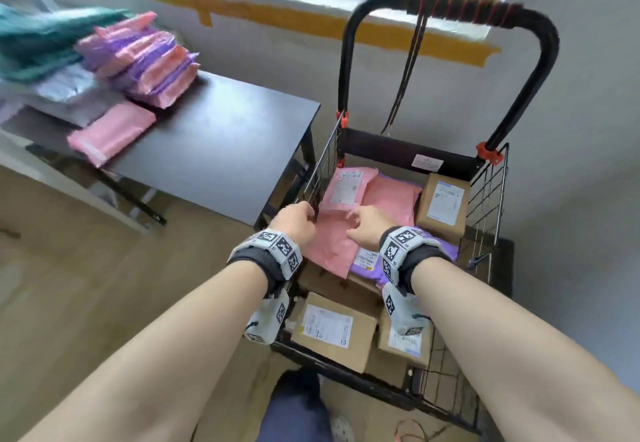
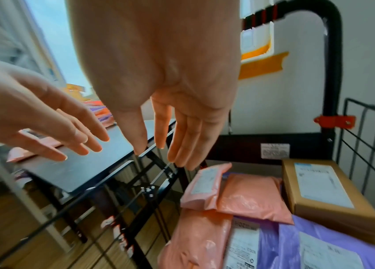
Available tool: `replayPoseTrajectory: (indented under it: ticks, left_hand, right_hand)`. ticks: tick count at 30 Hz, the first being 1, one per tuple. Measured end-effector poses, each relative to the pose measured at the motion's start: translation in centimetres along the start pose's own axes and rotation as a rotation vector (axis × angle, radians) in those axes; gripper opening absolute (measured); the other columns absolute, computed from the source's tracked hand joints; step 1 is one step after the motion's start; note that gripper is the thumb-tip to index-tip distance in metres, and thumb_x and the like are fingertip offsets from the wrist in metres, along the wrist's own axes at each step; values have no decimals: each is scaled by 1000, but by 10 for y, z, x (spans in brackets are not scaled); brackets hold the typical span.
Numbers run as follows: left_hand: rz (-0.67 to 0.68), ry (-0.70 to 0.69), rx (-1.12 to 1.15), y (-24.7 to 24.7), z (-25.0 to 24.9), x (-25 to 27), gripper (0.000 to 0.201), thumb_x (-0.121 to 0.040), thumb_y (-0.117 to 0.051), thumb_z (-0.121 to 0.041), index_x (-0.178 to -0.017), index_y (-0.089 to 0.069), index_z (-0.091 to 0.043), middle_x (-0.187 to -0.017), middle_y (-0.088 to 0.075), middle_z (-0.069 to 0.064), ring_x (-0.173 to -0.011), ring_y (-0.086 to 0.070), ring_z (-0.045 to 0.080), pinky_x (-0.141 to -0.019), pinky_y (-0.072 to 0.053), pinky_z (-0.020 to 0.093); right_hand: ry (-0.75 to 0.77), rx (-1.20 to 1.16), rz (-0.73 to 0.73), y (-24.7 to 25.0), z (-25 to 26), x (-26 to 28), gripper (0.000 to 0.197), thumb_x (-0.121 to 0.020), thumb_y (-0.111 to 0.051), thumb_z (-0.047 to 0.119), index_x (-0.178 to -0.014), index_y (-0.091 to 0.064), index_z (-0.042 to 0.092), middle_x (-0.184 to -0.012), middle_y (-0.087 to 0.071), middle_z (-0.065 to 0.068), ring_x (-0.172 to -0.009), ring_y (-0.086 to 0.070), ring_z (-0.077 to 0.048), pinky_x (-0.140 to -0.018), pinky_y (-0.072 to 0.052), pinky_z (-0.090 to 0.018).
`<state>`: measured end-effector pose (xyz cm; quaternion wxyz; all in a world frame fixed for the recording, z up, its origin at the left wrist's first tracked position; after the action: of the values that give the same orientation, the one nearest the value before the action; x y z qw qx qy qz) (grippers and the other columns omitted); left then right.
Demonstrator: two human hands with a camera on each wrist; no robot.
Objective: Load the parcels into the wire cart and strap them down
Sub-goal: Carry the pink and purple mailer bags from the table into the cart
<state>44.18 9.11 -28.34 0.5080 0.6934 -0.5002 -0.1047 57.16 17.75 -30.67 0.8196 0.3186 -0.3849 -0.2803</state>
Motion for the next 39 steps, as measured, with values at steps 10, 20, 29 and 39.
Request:
replayPoseTrajectory:
  ticks: [10,20,29,39]
  left_hand:
    - [-83,32,-88,140,120,63,28,-87,-47,-15,-108,-64,-22,-118,-64,2,-108,-59,22,-91,-47,30]
    - [-130,24,-113,296,303,34,30,-87,-49,-18,-112,-66,-22,-122,-62,2,-112,-58,22,-98,-45,29]
    - [-94,-22,-144,383,403,-44,28,-88,-51,-16,-111,-65,-22,-121,-62,2,-110,-58,21,-94,-46,29]
    - [58,-19,-319,402,454,-192,29,-90,-48,-18,-115,-61,-22,-122,-60,3,-111,-57,22,-89,-45,29]
  right_hand:
    - [224,324,43,-27,193,40,34,-86,-55,15,-120,-60,11,-120,-63,-10,-109,-60,-29,-92,-50,-36]
    - [193,261,-34,-80,386,-19,39,-86,-53,18,-125,-57,19,-128,-58,-6,-117,-56,-26,-97,-44,-30]
    - [116,232,-39,-133,482,-96,40,-86,-53,19,-126,-56,18,-128,-58,-8,-117,-56,-27,-98,-45,-32]
    - [-37,110,4,-179,507,-243,34,-85,-53,16,-119,-57,8,-125,-58,-12,-114,-56,-31,-94,-47,-34]
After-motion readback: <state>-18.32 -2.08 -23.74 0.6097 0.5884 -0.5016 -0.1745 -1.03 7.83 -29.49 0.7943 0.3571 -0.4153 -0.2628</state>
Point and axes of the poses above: each hand's wrist, its own x-axis away from the middle knuckle, its own y-axis out of the back of the hand, z = x × y, the point moved 5 cm from there along -x, towards the middle knuckle
